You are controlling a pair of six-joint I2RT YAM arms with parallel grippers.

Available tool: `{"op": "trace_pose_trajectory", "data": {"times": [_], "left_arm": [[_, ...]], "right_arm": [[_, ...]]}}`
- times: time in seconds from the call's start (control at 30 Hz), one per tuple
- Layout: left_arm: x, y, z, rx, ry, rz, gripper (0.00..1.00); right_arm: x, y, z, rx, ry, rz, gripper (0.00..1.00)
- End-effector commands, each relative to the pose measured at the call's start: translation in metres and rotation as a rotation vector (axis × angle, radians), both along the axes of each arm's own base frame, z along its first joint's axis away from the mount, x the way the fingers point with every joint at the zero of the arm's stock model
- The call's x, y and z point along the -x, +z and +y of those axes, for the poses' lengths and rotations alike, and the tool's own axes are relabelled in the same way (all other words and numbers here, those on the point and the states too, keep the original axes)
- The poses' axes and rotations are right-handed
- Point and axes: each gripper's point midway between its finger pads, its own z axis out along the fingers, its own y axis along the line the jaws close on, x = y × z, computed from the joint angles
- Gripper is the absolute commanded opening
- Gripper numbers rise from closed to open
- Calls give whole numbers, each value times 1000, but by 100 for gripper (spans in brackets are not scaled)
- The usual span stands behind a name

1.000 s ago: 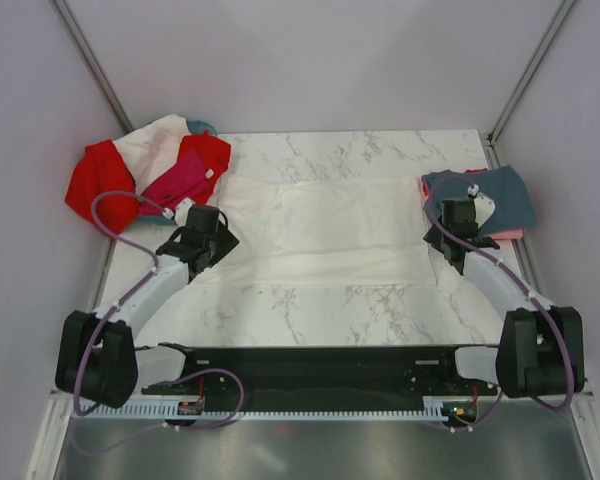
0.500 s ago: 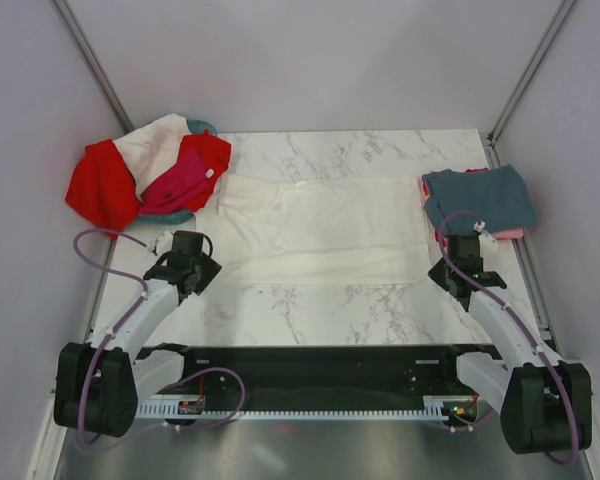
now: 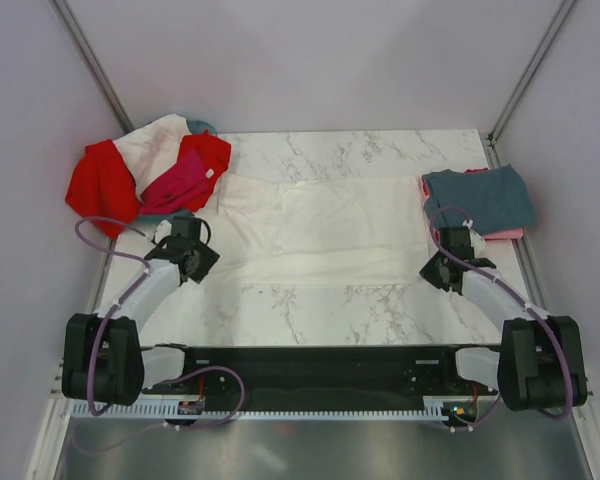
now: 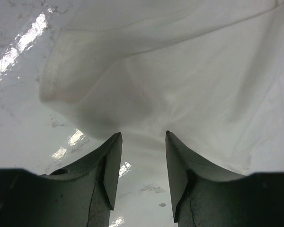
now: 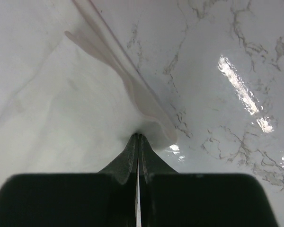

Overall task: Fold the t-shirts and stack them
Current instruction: Fold the tshirt

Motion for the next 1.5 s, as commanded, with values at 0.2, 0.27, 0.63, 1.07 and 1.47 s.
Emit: {"op": "trace_pose_trajectory", "data": {"times": [0.2, 0.27, 0.63, 1.07, 1.47], "left_arm": [[-16, -22, 1, 12, 77, 66, 48], [-7, -36, 1, 32, 88, 113, 48], [52, -48, 24, 53, 237, 158, 46], [50, 29, 23, 81, 178, -104, 52], [-79, 125, 0, -24, -198, -436, 56]], "right_arm": [[-20, -10, -5, 24, -37, 47, 0], [-11, -18, -9, 40, -66, 95, 0], [37, -14, -37, 140, -229, 155, 0], [33, 38, -30, 93, -182, -11, 4], [-82, 124, 12, 15, 145, -308, 43]]}}
